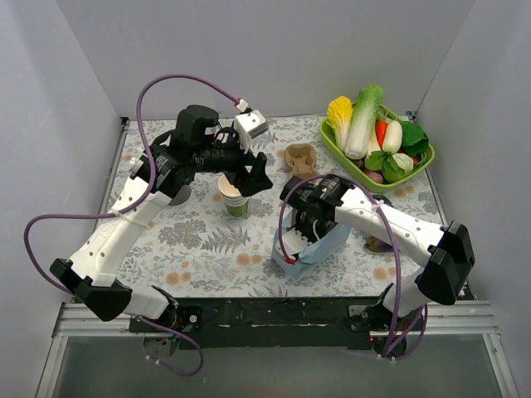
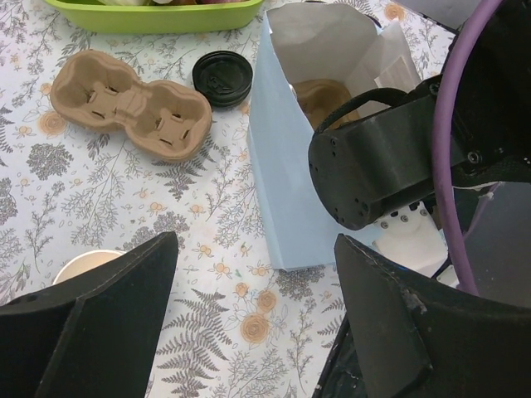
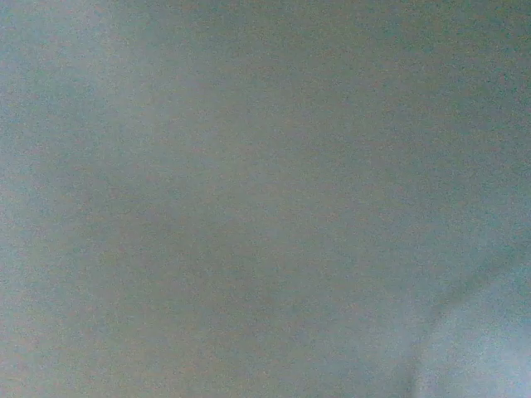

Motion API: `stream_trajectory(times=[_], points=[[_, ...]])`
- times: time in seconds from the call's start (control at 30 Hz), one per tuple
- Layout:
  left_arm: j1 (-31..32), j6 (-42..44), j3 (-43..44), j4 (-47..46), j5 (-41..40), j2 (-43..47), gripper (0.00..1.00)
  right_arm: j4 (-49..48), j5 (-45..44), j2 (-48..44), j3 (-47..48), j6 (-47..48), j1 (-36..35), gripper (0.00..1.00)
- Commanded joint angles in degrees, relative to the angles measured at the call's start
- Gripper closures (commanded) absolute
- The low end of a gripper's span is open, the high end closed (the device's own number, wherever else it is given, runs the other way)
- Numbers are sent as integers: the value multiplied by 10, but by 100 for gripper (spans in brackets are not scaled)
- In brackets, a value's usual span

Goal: Pack the takeout coffee

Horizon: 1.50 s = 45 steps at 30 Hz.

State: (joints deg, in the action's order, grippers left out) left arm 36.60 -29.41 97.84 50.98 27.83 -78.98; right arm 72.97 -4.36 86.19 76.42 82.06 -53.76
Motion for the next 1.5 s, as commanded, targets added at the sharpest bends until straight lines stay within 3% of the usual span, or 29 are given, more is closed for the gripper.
stream_trajectory(times=[0.0,0.33,0.43,0.47,0.7,1.17,1.3,1.47], points=[[-3,4,-9,2,6,27,23,22,-73,8,27,-9,1,47],[-3,-1,-25,-4,24,27,22,22,-18,-35,75,-2,-1,30],[-3,0,-20,-4,31,21,22,19,-21,-36,62,-15,-1,11],[-3,1,-20,-4,31,21,22,20,-17,-36,65,-24,-1,10],[-3,2,-32,-9,41,20,22,11,60,-45,138,-80,-1,7],[-3,-8,-57,-5,138,12,23,-210,94,-139,141,-244,1,8],[-3,-5,-18,24,150,-28,23,-288,136,-174,144,-328,32,7],[1,-20,14,15,144,-100,23,-367,96,-205,127,-401,40,7]])
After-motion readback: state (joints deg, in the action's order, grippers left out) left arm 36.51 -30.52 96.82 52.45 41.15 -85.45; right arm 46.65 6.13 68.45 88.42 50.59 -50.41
